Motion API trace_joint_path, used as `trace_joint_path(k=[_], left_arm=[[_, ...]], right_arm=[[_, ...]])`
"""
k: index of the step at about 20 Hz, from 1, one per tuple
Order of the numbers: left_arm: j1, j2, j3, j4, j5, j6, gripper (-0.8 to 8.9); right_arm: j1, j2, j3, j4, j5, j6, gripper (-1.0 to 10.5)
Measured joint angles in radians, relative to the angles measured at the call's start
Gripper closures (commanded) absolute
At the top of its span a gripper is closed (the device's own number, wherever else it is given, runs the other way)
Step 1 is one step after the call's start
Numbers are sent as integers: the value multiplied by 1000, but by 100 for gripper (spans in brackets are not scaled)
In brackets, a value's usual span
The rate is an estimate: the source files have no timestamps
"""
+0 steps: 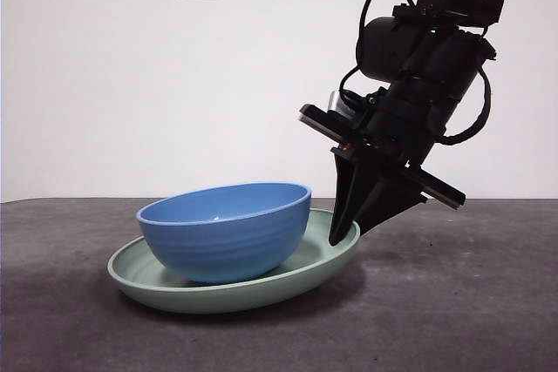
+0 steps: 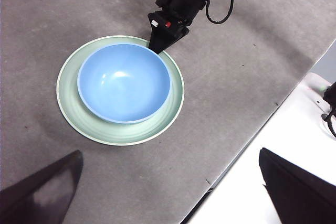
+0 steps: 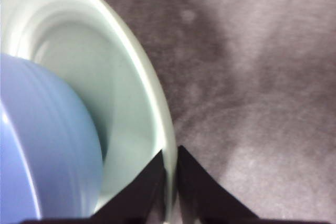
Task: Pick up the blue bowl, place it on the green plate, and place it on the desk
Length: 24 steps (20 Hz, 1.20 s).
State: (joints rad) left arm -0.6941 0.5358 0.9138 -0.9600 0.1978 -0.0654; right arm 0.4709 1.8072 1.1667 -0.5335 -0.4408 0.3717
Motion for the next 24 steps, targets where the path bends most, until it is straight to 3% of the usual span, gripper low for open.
trace_joint_path(k=[4, 8, 11, 13, 15, 24], left_arm=[[0, 0, 0, 0, 0, 0, 188], [0, 0, 0, 0, 0, 0, 188], [0, 0, 0, -1, 0, 0, 188], [0, 0, 0, -1, 0, 0, 188], [0, 0, 0, -2, 0, 0, 188], [0, 0, 0, -11, 0, 0, 188]], right_arm=[[0, 0, 0, -6, -1, 0, 881], [0, 0, 0, -3, -2, 0, 626], [-14, -2, 0, -8, 1, -2, 612], [-29, -19, 0, -36, 53, -6, 612], [-50, -74, 0, -62, 120, -12, 604], [-70, -552, 0, -289, 221, -98, 373]])
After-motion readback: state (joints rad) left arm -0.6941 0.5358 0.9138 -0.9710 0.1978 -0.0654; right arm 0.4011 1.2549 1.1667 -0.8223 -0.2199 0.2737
